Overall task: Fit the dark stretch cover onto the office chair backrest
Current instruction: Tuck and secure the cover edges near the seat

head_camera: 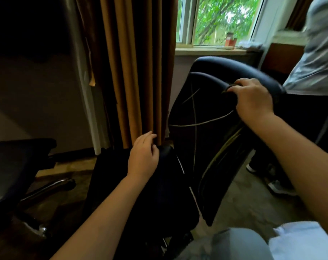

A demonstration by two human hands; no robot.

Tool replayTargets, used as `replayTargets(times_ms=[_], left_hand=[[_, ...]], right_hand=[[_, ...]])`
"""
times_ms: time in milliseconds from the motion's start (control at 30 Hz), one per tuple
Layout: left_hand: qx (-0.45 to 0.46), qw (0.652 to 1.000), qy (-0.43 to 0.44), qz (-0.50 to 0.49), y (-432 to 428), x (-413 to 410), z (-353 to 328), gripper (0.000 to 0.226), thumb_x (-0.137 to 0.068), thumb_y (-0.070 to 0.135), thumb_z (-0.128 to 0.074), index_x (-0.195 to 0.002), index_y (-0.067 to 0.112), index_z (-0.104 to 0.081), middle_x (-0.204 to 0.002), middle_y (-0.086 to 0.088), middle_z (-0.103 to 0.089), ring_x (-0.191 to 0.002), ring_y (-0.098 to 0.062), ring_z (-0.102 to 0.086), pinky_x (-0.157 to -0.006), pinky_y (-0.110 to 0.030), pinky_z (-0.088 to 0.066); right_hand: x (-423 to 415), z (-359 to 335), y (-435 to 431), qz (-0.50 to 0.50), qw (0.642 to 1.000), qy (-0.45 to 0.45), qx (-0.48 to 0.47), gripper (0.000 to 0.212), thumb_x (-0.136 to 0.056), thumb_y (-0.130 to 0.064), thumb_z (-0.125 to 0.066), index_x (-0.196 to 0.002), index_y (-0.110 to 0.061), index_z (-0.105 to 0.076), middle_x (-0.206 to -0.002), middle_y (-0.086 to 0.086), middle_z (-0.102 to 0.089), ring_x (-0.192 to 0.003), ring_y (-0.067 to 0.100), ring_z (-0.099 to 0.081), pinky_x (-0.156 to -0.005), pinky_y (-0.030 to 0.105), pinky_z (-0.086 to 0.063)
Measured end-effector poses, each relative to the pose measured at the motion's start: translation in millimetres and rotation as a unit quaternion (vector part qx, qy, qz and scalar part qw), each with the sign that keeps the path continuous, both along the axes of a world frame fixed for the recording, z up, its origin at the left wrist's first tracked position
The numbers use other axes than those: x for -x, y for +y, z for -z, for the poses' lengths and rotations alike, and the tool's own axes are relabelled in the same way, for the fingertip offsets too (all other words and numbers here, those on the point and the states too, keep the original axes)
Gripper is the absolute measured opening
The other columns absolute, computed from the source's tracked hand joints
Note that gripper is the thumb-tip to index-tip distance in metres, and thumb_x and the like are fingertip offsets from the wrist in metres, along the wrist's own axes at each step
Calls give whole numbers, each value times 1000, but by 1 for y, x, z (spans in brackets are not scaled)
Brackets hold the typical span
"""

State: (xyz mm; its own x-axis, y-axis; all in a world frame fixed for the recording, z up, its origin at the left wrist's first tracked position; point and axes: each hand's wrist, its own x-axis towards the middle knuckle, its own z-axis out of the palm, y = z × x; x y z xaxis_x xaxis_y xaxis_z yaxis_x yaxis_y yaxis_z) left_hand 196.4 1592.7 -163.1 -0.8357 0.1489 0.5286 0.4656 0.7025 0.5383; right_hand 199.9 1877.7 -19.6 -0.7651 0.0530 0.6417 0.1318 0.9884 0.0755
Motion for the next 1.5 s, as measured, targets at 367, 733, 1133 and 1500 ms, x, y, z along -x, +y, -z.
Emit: replayTargets(times_ms=[367, 733, 1133, 1500], left_hand=[[22, 999, -19, 37, 12, -12, -1, 33, -96, 14, -51, -129, 13, -56, -136, 1, -53, -132, -10, -39, -104, -15, -25], [23, 997, -45, 58, 16, -7, 1, 32, -97, 16, -50, -128, 18, -56, -135, 5, -52, -129, -5, -40, -99, -10, -25], [2, 999, -29, 37, 15, 56, -15, 30, -96, 18, -51, -125, 22, -58, -131, 11, -53, -124, 3, -41, -98, -6, -25], [-8, 994, -77, 80, 53, 49, -9, 31, -96, 18, -50, -126, 22, -57, -129, 6, -55, -123, -4, -45, -92, -8, -28]], right_hand=[[-89, 109, -18, -76, 994, 66, -48, 38, -81, -10, -41, -103, -8, -72, -111, 12, -65, -95, 33, -58, -80, 40, -51], [2, 3, -11, 89, 989, -53, -108, 27, -95, -9, -46, -116, -10, -63, -107, 16, -58, -107, 35, -46, -86, 39, -41], [149, -28, -12, 50, 993, -91, -54, 28, -96, -8, -45, -116, -10, -64, -111, 11, -59, -111, 29, -45, -88, 36, -42], [36, -15, -12, 90, 989, -105, -55, 33, -92, -6, -51, -124, -15, -57, -110, 9, -55, -109, 28, -43, -82, 33, -43]])
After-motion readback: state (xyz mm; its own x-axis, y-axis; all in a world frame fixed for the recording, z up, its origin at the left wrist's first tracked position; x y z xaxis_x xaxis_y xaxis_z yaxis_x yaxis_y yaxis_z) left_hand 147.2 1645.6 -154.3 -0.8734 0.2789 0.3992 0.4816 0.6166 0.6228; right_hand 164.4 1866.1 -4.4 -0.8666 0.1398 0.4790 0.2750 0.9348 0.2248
